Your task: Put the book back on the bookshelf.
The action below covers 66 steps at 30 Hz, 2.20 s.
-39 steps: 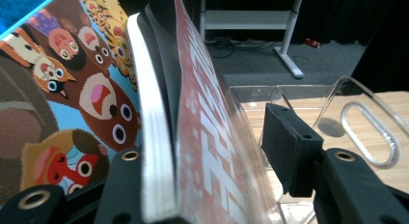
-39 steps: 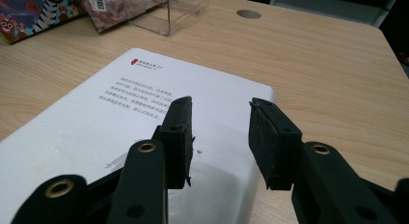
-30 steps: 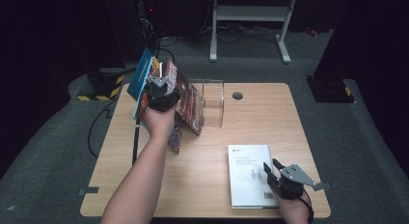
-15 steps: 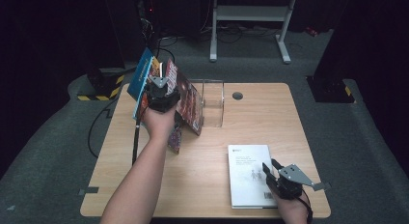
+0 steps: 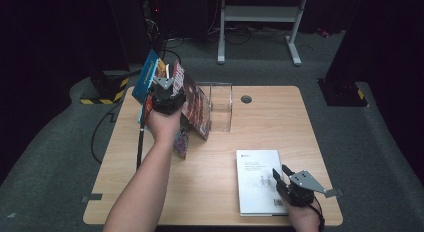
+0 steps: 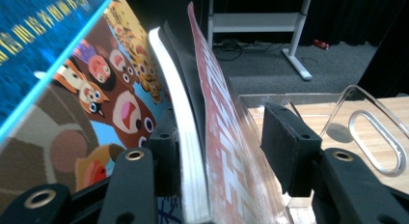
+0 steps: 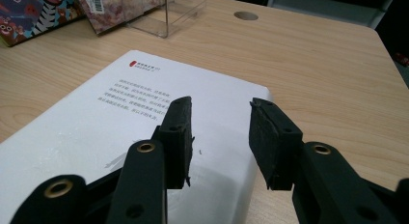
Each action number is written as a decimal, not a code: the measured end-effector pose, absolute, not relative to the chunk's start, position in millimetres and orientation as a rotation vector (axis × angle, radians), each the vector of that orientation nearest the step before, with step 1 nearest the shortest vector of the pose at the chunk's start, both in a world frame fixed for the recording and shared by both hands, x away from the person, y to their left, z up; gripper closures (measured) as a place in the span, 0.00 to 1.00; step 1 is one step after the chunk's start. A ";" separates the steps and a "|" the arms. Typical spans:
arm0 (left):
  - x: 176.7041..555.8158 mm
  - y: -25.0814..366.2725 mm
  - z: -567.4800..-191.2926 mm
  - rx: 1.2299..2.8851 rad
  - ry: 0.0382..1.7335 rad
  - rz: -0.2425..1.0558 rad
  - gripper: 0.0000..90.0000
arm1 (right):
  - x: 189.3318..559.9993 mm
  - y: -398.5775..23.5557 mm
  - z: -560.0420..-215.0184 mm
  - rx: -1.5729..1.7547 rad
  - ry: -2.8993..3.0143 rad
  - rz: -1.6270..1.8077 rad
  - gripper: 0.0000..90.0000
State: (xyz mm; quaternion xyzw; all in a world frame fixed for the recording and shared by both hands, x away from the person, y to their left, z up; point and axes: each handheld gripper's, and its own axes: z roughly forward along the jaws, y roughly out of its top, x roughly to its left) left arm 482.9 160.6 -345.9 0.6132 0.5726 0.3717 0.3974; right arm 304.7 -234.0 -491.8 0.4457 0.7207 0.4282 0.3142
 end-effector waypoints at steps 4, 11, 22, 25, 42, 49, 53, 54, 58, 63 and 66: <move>481.4 162.8 -340.9 1.537 1.447 0.957 0.58 | 304.6 -234.1 -491.8 1.174 1.899 1.129 0.67; 479.4 166.9 -335.8 1.523 1.445 0.970 0.58 | 304.3 -233.2 -491.9 1.174 1.901 1.124 0.67; 478.6 166.7 -336.7 1.523 1.444 0.988 0.58 | 305.0 -232.8 -492.9 1.171 1.902 1.121 0.67; 478.0 167.4 -336.2 1.521 1.444 0.989 0.58 | 304.5 -232.1 -492.2 1.171 1.902 1.127 0.67; 472.3 167.0 -334.3 1.497 1.417 1.002 0.58 | 304.3 -230.3 -493.5 1.167 1.909 1.120 0.67; 473.0 167.9 -335.0 1.493 1.426 1.002 0.58 | 304.1 -231.3 -493.4 1.171 1.907 1.122 0.67; 471.9 167.4 -334.6 1.489 1.415 1.025 0.61 | 304.3 -231.3 -493.2 1.171 1.907 1.122 0.67; 472.4 166.4 -334.3 1.495 1.415 1.016 0.60 | 304.3 -231.2 -493.2 1.170 1.904 1.124 0.67; 472.7 162.6 -333.9 1.502 1.406 1.010 0.60 | 304.1 -231.8 -493.0 1.172 1.906 1.123 0.67; 472.4 159.1 -334.7 1.509 1.396 1.002 0.60 | 304.2 -232.1 -493.0 1.169 1.904 1.122 0.67; 471.6 157.5 -335.8 1.512 1.392 0.992 0.60 | 304.4 -232.1 -493.2 1.168 1.905 1.123 0.67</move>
